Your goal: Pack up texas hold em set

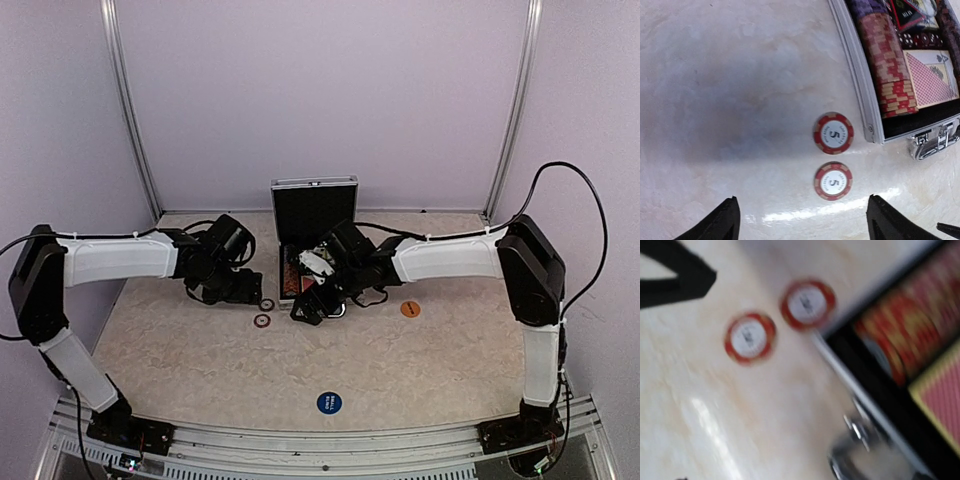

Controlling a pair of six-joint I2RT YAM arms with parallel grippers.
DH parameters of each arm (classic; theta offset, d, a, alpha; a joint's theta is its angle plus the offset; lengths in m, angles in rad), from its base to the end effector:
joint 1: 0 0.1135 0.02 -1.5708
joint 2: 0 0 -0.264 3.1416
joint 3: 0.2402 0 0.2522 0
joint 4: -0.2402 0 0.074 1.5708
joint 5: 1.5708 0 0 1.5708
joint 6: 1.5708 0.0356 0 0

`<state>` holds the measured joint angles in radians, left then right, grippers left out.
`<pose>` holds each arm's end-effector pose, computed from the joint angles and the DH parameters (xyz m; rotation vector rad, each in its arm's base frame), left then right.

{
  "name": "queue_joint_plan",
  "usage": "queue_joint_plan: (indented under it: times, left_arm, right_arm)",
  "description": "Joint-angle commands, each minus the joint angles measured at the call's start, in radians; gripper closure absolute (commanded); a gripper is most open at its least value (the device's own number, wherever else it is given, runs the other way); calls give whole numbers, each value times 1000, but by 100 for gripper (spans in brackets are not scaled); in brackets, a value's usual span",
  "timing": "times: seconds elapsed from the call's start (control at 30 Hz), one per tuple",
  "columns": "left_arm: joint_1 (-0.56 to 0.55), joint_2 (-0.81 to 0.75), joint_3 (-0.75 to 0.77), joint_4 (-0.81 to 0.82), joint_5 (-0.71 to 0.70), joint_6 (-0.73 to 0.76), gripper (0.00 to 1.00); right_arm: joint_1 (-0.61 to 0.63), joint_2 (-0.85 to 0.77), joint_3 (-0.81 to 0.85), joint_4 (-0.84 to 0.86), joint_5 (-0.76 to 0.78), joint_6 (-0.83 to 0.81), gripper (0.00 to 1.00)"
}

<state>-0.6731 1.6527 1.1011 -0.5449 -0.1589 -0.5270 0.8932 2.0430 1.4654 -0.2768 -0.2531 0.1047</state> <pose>0.2627 -0.2023 0.2022 0.1429 2.6529 -0.1880 0.2747 0.3556 0.1833 -1.0835 2.2906 0.7361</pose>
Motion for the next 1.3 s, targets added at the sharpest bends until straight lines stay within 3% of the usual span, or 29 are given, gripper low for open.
queue_joint_plan:
  times: [0.0, 0.07, 0.37, 1.0, 1.27]
  left_arm:
    - [47, -108, -85, 47, -73, -51, 6]
    - [64, -159, -129, 73, -85, -64, 1]
    - [100, -297, -249, 165, -99, -90, 1]
    - [105, -397, -319, 204, -107, -92, 1]
    - [107, -427, -329, 204, -114, -89, 1]
  right_arm:
    - [54, 94, 140, -59, 49, -46, 3]
    - [75, 140, 225, -81, 80, -61, 3]
    - [109, 339, 471, -162, 141, -86, 2]
    - [174, 449, 535, -174, 241, -154, 2]
    - [184, 465, 539, -195, 319, -64, 2]
